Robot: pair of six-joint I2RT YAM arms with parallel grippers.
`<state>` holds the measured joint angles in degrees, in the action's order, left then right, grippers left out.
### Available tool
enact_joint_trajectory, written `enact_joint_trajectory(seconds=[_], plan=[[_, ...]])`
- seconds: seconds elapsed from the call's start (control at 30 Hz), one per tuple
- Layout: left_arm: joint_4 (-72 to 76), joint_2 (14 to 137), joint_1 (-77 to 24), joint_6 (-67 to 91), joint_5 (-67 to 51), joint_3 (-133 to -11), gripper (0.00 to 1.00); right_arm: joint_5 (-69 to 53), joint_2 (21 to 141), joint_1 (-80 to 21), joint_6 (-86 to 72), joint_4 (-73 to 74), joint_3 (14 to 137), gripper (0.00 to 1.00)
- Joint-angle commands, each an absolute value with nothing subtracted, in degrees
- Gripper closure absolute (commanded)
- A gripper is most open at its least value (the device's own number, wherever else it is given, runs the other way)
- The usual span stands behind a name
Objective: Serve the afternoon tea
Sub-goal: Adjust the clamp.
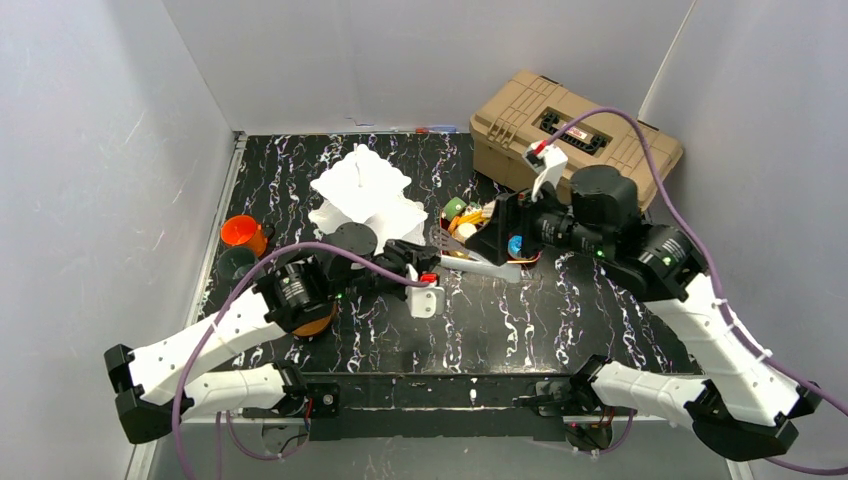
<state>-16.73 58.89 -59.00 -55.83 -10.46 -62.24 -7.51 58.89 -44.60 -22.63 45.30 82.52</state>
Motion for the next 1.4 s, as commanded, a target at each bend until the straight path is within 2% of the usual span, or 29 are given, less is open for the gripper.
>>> enact_joint_trajectory(seconds=[0.0,0.13,0.17,0.2,0.3,0.33,0.5,0.53,0.57,0.63,0.7,1.03,1.37], plan=[[-16.1,54.7,-59.0,-53.0,-9.1,-59.6,1.0,-5.6,57.4,-44.7,-23.5,40.8,86.4,0.02],[-16.4,52.1,-59.0,-52.4,-9.9,-57.8,1.0,-6.2,57.0,-44.7,-23.7,40.3,86.9,0.02],[-16.4,51.2,-59.0,-52.1,-10.4,-57.6,1.0,-6.7,56.7,-44.7,-23.9,39.6,86.6,0.09],[-16.7,50.5,-59.0,-51.7,-11.0,-57.3,1.0,-7.2,56.6,-44.7,-24.2,38.7,86.4,0.22],[-17.2,48.5,-59.0,-50.4,-12.7,-56.9,1.0,-7.4,56.9,-44.7,-26.0,37.1,86.1,0.87],[-17.4,47.8,-59.0,-50.2,-13.1,-56.8,1.0,-7.1,57.1,-44.7,-26.4,37.1,86.3,0.99],[-18.4,46.5,-59.0,-48.9,-13.9,-57.4,1.0,-6.8,57.7,-44.7,-27.1,36.4,86.6,0.99],[-18.4,46.3,-59.0,-48.7,-14.0,-57.5,1.0,-6.4,57.7,-44.8,-27.0,36.6,86.8,0.84],[-18.3,46.2,-59.0,-48.3,-13.9,-57.6,1.0,-5.9,57.7,-44.7,-27.0,36.9,87.0,0.61],[-17.9,46.3,-59.0,-46.5,-12.9,-57.9,1.0,-4.9,57.3,-44.7,-26.4,37.3,87.6,0.36],[-17.1,46.5,-59.0,-43.0,-10.6,-58.5,1.0,-3.0,56.9,-44.7,-26.1,37.6,88.8,0.03],[-13.3,47.5,-56.0,-20.0,2.2,-60.4,1.0,-2.4,55.3,-44.7,-27.4,33.9,89.5,0.02],[-3.7,55.8,-55.7,-17.8,1.4,-65.6,1.0,-5.5,55.5,-44.7,-31.9,25.7,84.7,0.02]])
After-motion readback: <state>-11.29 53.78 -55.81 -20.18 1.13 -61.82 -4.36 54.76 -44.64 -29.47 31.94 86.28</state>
